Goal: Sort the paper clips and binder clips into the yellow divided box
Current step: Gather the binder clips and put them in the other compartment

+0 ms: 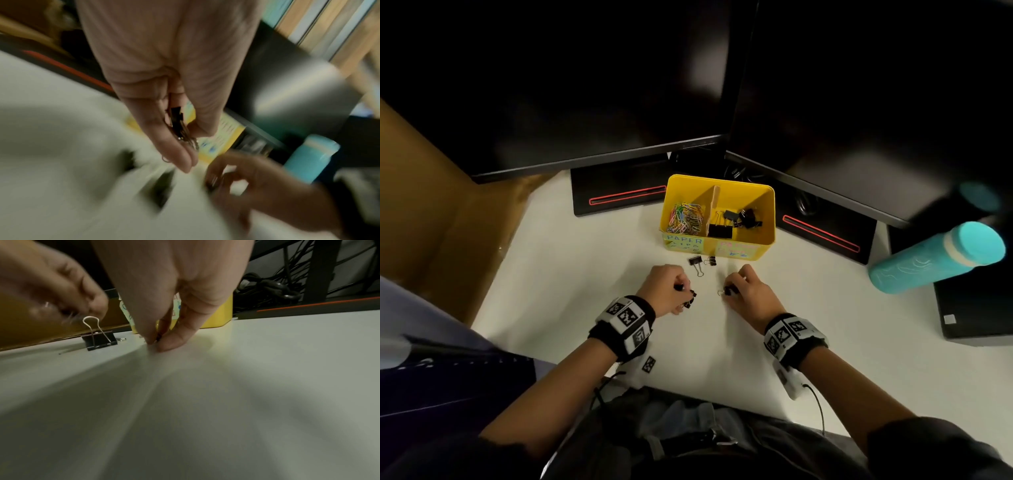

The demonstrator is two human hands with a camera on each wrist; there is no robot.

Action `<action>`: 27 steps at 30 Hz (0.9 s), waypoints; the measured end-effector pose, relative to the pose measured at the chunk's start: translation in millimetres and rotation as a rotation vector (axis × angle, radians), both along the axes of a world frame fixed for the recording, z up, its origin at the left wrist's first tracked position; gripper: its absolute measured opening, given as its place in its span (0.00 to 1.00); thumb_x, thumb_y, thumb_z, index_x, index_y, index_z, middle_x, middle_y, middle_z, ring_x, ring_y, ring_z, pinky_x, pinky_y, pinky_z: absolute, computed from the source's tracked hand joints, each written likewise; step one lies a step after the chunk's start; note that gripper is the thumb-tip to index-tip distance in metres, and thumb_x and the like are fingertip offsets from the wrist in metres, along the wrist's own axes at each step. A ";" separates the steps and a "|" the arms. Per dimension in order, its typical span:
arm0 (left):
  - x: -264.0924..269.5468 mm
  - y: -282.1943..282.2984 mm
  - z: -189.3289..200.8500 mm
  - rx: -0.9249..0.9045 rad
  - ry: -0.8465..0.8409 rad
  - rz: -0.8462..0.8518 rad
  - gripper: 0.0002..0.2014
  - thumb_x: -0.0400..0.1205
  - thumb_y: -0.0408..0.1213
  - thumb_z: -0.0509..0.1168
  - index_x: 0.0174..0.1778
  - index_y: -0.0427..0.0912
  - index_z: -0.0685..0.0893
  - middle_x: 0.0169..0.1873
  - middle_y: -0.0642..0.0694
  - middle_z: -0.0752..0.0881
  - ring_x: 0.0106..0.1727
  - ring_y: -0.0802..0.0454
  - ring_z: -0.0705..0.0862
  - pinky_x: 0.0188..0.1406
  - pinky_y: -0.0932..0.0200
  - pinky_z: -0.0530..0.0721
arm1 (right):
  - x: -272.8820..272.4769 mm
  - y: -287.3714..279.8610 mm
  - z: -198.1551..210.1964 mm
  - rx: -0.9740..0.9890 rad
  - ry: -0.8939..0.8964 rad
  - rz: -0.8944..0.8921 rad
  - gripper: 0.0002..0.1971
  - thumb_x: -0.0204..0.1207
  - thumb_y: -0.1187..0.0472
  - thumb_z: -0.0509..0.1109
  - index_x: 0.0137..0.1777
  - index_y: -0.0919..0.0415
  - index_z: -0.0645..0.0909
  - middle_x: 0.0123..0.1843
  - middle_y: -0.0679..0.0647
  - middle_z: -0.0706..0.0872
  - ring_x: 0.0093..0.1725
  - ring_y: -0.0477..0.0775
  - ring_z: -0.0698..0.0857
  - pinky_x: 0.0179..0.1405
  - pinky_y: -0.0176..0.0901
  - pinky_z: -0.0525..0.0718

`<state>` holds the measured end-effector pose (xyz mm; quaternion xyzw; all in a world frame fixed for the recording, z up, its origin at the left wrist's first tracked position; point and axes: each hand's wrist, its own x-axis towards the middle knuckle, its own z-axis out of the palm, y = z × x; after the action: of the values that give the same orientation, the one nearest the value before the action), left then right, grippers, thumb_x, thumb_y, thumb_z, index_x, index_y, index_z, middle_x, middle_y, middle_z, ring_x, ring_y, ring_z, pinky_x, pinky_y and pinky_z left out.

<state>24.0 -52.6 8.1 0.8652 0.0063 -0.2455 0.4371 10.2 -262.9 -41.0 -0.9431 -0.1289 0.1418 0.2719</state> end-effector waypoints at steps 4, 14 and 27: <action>31.2 -35.8 47.7 -0.194 -0.217 -0.111 0.04 0.76 0.24 0.68 0.42 0.36 0.81 0.37 0.41 0.85 0.31 0.49 0.87 0.36 0.47 0.90 | -9.4 -16.5 8.4 0.042 -0.004 -0.074 0.09 0.65 0.62 0.76 0.42 0.63 0.82 0.41 0.57 0.79 0.33 0.58 0.81 0.37 0.56 0.85; 44.6 -13.7 60.0 0.222 -0.419 -0.097 0.08 0.77 0.39 0.70 0.51 0.43 0.84 0.45 0.46 0.88 0.40 0.54 0.85 0.43 0.54 0.87 | 37.3 -11.3 102.1 0.297 -0.441 -0.219 0.12 0.70 0.67 0.75 0.53 0.64 0.83 0.48 0.56 0.81 0.42 0.50 0.85 0.44 0.42 0.89; -0.3 -19.6 -20.5 0.500 -0.116 -0.250 0.24 0.69 0.53 0.75 0.51 0.47 0.71 0.54 0.44 0.71 0.41 0.43 0.80 0.37 0.53 0.80 | 0.7 -15.0 24.8 -0.198 0.196 -0.047 0.15 0.70 0.51 0.75 0.49 0.59 0.78 0.43 0.53 0.78 0.40 0.59 0.81 0.37 0.46 0.78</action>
<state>23.7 -72.2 -12.4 0.9528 -0.0651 -0.2387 0.1759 11.0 -277.9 -16.1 -0.9497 -0.0651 0.2389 0.1920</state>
